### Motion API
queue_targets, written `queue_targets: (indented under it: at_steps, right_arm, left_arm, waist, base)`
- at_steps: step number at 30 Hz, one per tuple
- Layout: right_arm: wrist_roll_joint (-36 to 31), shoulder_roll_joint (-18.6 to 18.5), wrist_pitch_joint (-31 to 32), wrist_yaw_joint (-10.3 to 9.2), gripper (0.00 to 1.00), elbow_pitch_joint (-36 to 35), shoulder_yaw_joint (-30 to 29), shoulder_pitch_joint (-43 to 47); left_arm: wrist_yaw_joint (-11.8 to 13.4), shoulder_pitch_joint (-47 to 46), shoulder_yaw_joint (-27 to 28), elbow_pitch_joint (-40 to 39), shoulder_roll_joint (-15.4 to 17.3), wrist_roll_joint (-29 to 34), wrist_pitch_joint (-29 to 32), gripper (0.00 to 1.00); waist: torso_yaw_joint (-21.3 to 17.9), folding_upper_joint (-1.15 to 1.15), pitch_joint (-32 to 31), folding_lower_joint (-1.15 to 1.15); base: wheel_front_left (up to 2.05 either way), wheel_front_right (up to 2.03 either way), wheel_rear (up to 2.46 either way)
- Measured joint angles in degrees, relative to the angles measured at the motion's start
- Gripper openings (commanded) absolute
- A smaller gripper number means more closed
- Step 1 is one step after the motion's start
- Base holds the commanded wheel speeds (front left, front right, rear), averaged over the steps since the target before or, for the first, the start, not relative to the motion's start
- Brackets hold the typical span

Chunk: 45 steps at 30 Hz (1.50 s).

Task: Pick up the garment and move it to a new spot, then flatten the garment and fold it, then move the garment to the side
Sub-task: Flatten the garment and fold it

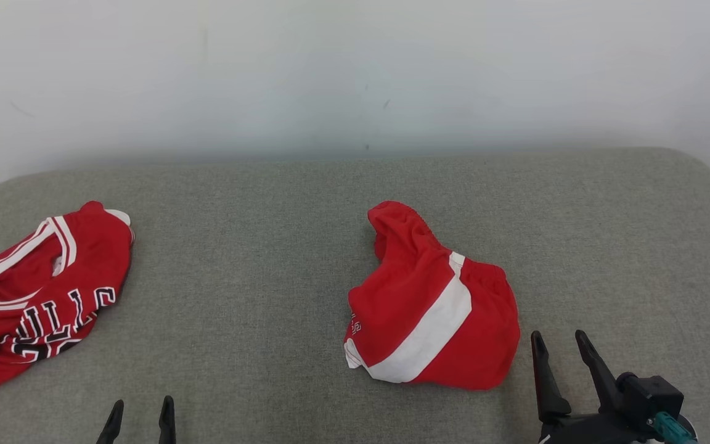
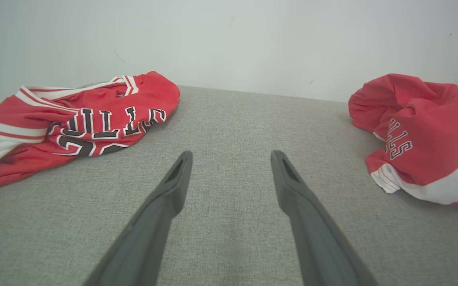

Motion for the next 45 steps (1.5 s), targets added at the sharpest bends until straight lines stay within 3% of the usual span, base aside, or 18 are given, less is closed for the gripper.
queue_targets:
  at_steps: [17,25,31,37,45]
  right_arm:
    - [1.5,0.0,-0.2,0.00,1.00,0.1,1.0,-0.4]
    - [1.9,0.0,-0.3,0.00,1.00,0.0,2.0,-1.5]
    - [2.5,0.0,-0.6,0.00,1.00,0.6,3.3,-3.3]
    - [3.5,0.0,-1.5,0.00,1.00,1.2,3.6,-3.8]
    - [6.1,-0.1,-2.6,0.00,1.00,2.4,6.0,-5.5]
  left_arm:
    - [0.3,-0.9,-1.9,-1.2,0.0,0.0,0.8,1.00]
    - [-0.1,-8.5,-6.5,-3.4,1.3,-1.2,6.4,1.00]
    - [-0.4,-23.8,-13.9,-3.1,3.9,-1.8,16.9,1.00]
    - [-0.4,-36.5,-25.4,0.8,5.5,-5.3,27.3,1.00]
    - [-0.5,-49.6,-34.5,11.3,4.7,-8.6,34.1,1.00]
  waist:
    - [-0.6,0.00,1.0,0.00]
    - [-3.5,0.00,2.3,0.00]
    - [-8.1,0.00,4.1,0.00]
    - [-13.1,0.00,5.9,0.01]
    - [-19.6,0.00,9.6,0.01]
  base:
    - [0.00,0.00,0.00]
    - [0.00,0.00,0.00]
    - [0.00,0.00,0.00]
    - [0.00,0.00,0.00]
    - [0.00,0.00,0.00]
